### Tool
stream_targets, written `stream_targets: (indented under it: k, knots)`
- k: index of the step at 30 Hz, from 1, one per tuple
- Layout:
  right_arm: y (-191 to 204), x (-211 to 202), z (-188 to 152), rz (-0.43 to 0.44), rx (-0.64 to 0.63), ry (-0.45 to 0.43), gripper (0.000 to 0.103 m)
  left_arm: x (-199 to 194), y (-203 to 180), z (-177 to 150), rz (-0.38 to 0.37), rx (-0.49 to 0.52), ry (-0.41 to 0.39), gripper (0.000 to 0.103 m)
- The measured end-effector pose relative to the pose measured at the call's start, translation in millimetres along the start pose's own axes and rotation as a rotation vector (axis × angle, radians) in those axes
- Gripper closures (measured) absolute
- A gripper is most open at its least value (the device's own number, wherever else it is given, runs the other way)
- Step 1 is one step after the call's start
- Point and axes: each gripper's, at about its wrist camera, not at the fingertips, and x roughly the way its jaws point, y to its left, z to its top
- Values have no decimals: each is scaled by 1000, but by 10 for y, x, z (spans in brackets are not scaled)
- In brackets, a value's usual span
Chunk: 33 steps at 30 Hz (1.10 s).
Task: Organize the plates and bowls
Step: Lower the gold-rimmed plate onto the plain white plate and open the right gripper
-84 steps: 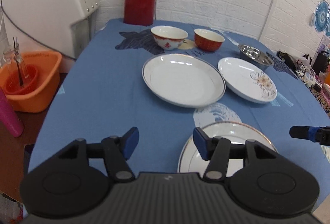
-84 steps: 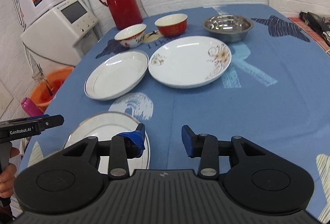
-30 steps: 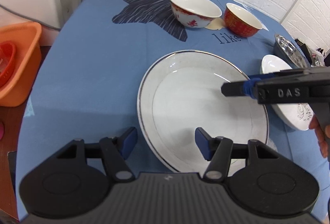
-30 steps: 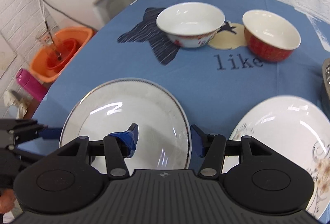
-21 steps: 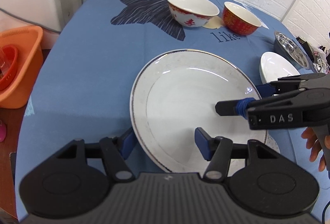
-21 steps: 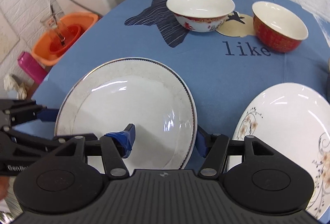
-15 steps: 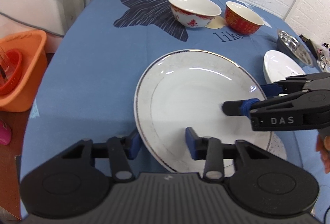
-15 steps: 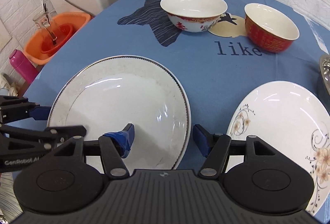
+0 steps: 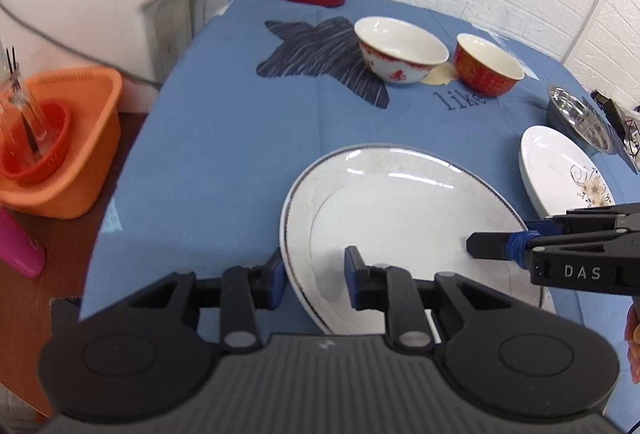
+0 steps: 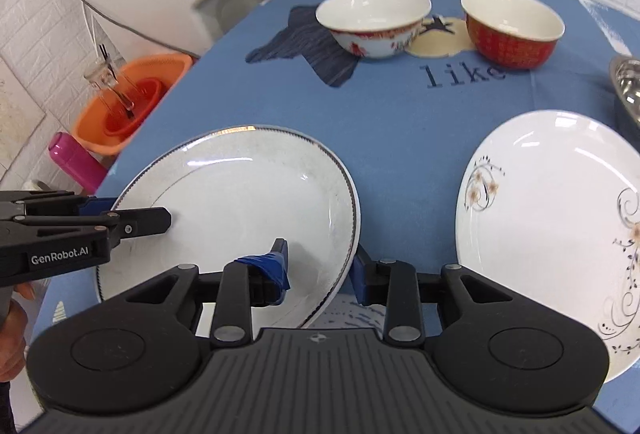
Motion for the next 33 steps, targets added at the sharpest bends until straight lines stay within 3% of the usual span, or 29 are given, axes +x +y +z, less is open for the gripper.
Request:
stream_targets:
  k: [6, 18, 22, 33]
  knots:
    - [61, -177, -102, -21, -35, -74, 82, -147, -113, -70, 12, 36, -37, 83]
    - [3, -715, -486, -21, 11, -151, 80, -584, -491, -368, -11, 78, -92, 83]
    - [8, -911, -776, -36, 24, -168, 79, -783, -664, -597, -17, 113, -115, 83]
    - [-14, -1145, -1505, -77, 82, -181, 77, -901, -930, -1331, -55, 139, -72, 82]
